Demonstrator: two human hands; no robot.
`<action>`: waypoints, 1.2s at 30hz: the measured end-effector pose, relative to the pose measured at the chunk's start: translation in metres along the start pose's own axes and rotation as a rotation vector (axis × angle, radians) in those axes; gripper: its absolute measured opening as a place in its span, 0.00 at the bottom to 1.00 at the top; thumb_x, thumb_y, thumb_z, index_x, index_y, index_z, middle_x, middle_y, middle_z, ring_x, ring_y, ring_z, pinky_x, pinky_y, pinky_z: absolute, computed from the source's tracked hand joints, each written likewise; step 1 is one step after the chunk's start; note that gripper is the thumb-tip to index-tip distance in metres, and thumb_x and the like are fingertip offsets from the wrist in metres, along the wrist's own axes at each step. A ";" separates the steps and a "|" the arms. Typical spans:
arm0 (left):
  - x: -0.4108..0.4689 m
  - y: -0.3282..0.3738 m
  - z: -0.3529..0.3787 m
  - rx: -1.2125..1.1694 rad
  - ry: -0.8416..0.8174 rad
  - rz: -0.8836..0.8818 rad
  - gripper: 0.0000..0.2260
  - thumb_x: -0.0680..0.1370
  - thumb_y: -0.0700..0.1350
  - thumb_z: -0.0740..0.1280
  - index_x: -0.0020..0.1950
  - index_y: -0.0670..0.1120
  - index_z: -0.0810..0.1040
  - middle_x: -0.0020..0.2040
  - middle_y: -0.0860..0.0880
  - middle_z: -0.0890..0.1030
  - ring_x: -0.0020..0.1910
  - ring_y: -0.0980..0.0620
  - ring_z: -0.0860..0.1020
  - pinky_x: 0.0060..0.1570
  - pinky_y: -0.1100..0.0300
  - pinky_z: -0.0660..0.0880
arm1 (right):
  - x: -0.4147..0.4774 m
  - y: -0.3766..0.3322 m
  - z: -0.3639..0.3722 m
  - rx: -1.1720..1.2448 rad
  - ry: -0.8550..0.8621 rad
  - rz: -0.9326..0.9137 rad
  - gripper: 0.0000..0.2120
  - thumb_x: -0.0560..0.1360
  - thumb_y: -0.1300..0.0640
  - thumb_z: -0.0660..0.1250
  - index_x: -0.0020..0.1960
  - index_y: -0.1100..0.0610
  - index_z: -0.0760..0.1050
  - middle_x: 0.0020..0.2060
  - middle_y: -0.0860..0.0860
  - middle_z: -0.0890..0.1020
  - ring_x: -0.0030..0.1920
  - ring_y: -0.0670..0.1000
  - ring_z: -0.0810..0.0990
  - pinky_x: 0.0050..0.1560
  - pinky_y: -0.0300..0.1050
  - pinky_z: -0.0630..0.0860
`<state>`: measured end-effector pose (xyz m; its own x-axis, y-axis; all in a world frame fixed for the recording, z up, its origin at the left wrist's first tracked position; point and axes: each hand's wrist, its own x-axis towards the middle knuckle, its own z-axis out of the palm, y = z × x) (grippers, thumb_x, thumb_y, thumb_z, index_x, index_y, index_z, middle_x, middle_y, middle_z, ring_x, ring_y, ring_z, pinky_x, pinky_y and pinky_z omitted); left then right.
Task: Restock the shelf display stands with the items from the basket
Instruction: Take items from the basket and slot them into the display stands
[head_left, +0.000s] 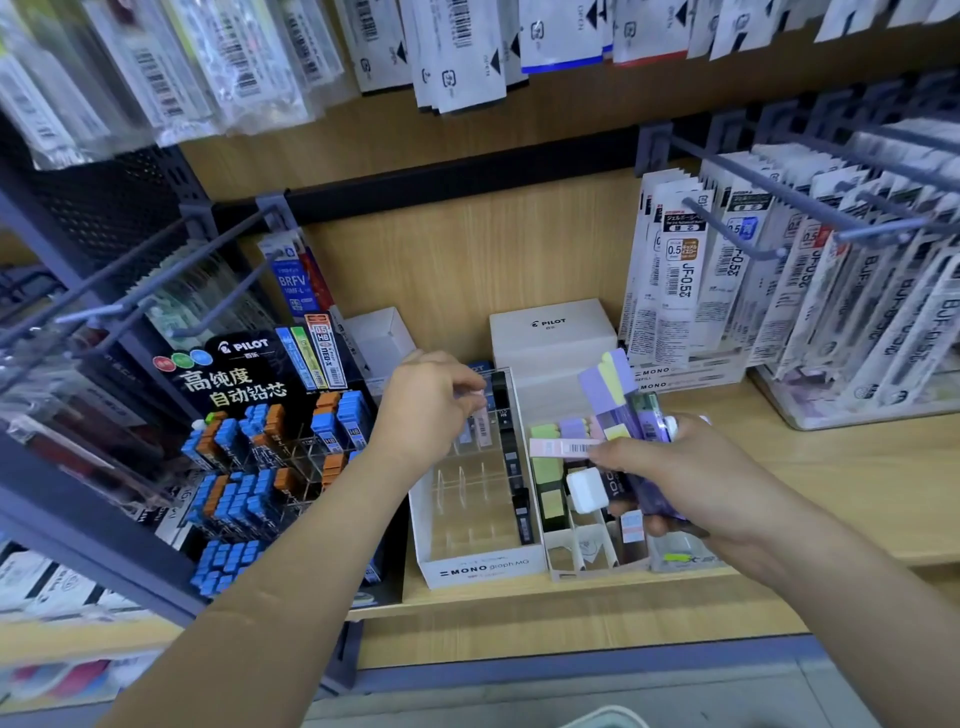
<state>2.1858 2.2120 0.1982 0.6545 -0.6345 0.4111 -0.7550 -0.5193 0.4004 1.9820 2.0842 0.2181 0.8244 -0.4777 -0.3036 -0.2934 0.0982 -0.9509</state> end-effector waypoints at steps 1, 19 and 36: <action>-0.001 0.001 0.000 0.021 -0.002 0.010 0.07 0.70 0.42 0.75 0.47 0.46 0.85 0.42 0.52 0.80 0.49 0.51 0.75 0.49 0.60 0.71 | 0.000 0.000 0.001 -0.003 0.000 0.006 0.07 0.73 0.56 0.71 0.49 0.59 0.81 0.35 0.52 0.79 0.31 0.50 0.81 0.23 0.39 0.68; -0.013 0.045 -0.061 -0.771 -0.255 -0.387 0.06 0.73 0.36 0.71 0.49 0.40 0.82 0.40 0.39 0.84 0.35 0.51 0.81 0.38 0.64 0.80 | -0.001 -0.008 0.030 0.195 0.137 -0.022 0.06 0.73 0.56 0.72 0.48 0.57 0.79 0.31 0.47 0.83 0.31 0.48 0.82 0.24 0.38 0.68; -0.038 0.004 0.000 -0.191 -0.111 -0.212 0.03 0.73 0.42 0.73 0.45 0.48 0.84 0.38 0.56 0.81 0.37 0.61 0.78 0.44 0.70 0.76 | 0.000 -0.007 0.014 0.146 0.151 0.066 0.09 0.74 0.53 0.73 0.47 0.59 0.79 0.28 0.53 0.79 0.22 0.45 0.74 0.23 0.37 0.68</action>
<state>2.1581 2.2340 0.1847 0.7805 -0.5875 0.2139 -0.5736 -0.5367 0.6188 1.9912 2.0957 0.2237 0.7205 -0.5907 -0.3633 -0.2615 0.2538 -0.9312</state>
